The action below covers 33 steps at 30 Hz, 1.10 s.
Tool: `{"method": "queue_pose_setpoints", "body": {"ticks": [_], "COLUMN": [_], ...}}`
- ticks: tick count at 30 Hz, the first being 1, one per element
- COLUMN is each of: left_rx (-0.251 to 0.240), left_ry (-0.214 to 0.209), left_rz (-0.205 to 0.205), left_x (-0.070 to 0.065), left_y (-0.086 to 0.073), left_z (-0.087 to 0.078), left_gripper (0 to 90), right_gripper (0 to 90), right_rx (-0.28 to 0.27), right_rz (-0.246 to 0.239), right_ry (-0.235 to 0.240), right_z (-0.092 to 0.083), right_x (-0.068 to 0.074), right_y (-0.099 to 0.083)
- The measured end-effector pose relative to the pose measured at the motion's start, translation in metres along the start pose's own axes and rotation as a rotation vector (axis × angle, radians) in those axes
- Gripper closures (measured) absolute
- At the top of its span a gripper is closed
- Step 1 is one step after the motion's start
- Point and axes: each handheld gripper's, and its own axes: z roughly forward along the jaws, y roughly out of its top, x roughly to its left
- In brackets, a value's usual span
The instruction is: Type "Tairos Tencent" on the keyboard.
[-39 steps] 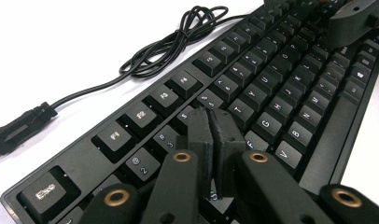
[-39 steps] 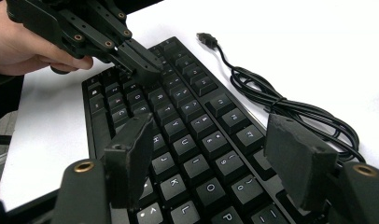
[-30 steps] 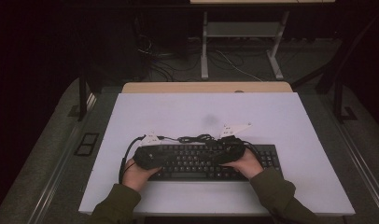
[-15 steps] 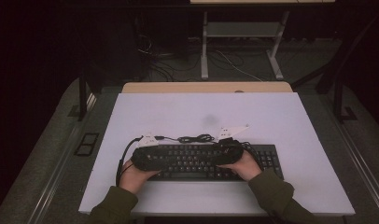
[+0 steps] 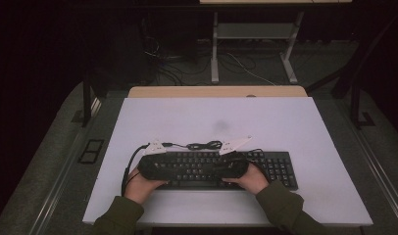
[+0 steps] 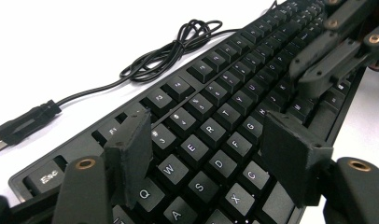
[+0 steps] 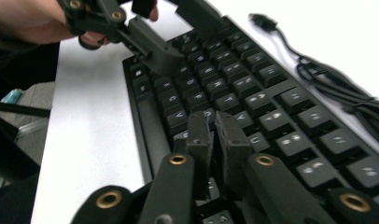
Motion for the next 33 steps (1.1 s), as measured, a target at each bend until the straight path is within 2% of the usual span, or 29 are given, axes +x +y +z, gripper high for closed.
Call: {"method": "queue_pose_setpoints", "body": {"ticks": [2, 12, 33], "left_rx": [-0.002, -0.004, -0.007], "left_ry": [-0.004, -0.006, -0.004], "left_rz": [-0.003, -0.004, -0.002], "left_x": [0.000, 0.000, 0.000], "left_y": [0.000, -0.001, 0.000], "left_z": [0.001, 0.001, 0.001], "left_gripper": [30.9, 29.0, 28.9], "right_gripper": [89.3, 89.4, 89.4], "right_rx": [0.015, 0.048, 0.084], "right_rz": [-0.009, -0.023, -0.027], "right_ry": [0.002, 0.001, -0.007], "right_z": [0.002, 0.008, 0.013], "right_x": [0.001, 0.005, 0.005], "right_y": [0.000, -0.002, -0.005]}}
